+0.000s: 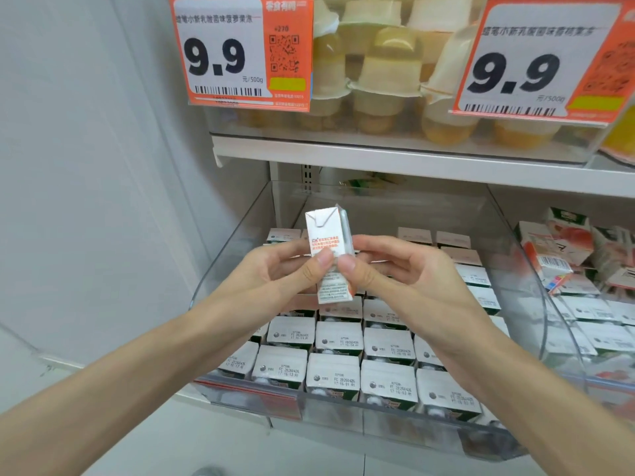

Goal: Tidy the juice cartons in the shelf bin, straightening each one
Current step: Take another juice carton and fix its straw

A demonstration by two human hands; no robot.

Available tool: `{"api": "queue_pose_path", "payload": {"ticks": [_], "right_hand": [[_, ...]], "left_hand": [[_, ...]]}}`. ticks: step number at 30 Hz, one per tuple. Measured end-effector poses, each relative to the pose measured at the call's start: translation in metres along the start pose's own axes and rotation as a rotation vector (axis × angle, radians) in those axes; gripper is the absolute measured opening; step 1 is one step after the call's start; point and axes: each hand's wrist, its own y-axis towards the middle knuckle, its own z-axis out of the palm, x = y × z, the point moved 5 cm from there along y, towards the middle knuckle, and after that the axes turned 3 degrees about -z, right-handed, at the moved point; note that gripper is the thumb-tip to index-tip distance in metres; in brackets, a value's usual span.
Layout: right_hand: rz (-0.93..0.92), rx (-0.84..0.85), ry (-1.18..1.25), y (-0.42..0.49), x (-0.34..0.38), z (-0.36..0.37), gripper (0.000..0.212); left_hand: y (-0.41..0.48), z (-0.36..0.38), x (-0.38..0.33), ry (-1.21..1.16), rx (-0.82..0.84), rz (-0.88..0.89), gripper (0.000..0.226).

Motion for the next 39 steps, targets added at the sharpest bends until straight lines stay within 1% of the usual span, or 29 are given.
{"api": "queue_pose_path", "payload": {"ticks": [2, 4, 6, 9, 13, 17, 20, 22, 25, 27, 31, 35, 37, 39], "right_hand": [[0.013, 0.005, 0.049, 0.000, 0.000, -0.001, 0.044], [0.013, 0.000, 0.101, 0.000, -0.001, -0.004, 0.042], [0.004, -0.008, 0.148, -0.001, -0.002, -0.005, 0.033], [-0.011, -0.001, 0.176, -0.002, -0.004, -0.003, 0.023], [-0.045, 0.019, 0.111, -0.002, -0.001, -0.001, 0.023], [-0.068, -0.008, -0.005, -0.001, -0.001, 0.003, 0.034], [-0.080, -0.045, -0.048, 0.000, -0.004, 0.004, 0.028], [-0.064, -0.045, -0.028, -0.001, -0.004, 0.004, 0.023], [-0.040, -0.016, 0.074, -0.003, -0.003, 0.004, 0.024], [-0.025, -0.034, 0.113, -0.002, -0.003, 0.002, 0.027], [0.004, -0.004, 0.168, -0.002, -0.003, 0.002, 0.017], [-0.027, 0.005, 0.071, 0.001, -0.003, 0.005, 0.013], [-0.041, 0.011, -0.024, 0.001, -0.004, 0.004, 0.020], [-0.041, 0.030, -0.050, 0.001, -0.003, 0.004, 0.027]], "left_hand": [[0.001, 0.001, 0.002, -0.049, -0.003, -0.016, 0.045], [0.002, 0.000, 0.003, -0.097, -0.016, -0.020, 0.042], [0.002, -0.001, 0.004, -0.131, -0.034, -0.027, 0.036], [0.003, -0.001, 0.006, -0.188, -0.055, -0.050, 0.036], [0.004, 0.002, 0.002, -0.199, -0.047, -0.024, 0.037], [0.006, 0.003, 0.004, -0.174, -0.090, -0.031, 0.035], [0.007, -0.001, 0.006, -0.183, -0.122, -0.037, 0.037], [0.006, -0.006, 0.007, -0.168, -0.139, -0.040, 0.041], [0.004, -0.009, 0.006, -0.167, -0.121, -0.044, 0.041], [0.004, -0.009, 0.004, -0.196, -0.103, -0.043, 0.038], [0.002, -0.008, -0.001, -0.250, -0.052, -0.017, 0.036], [-0.001, -0.005, 0.000, -0.232, -0.014, 0.001, 0.043], [-0.001, -0.003, -0.001, -0.240, 0.004, -0.014, 0.047], [-0.002, -0.003, -0.002, -0.198, 0.021, -0.036, 0.047]]}}
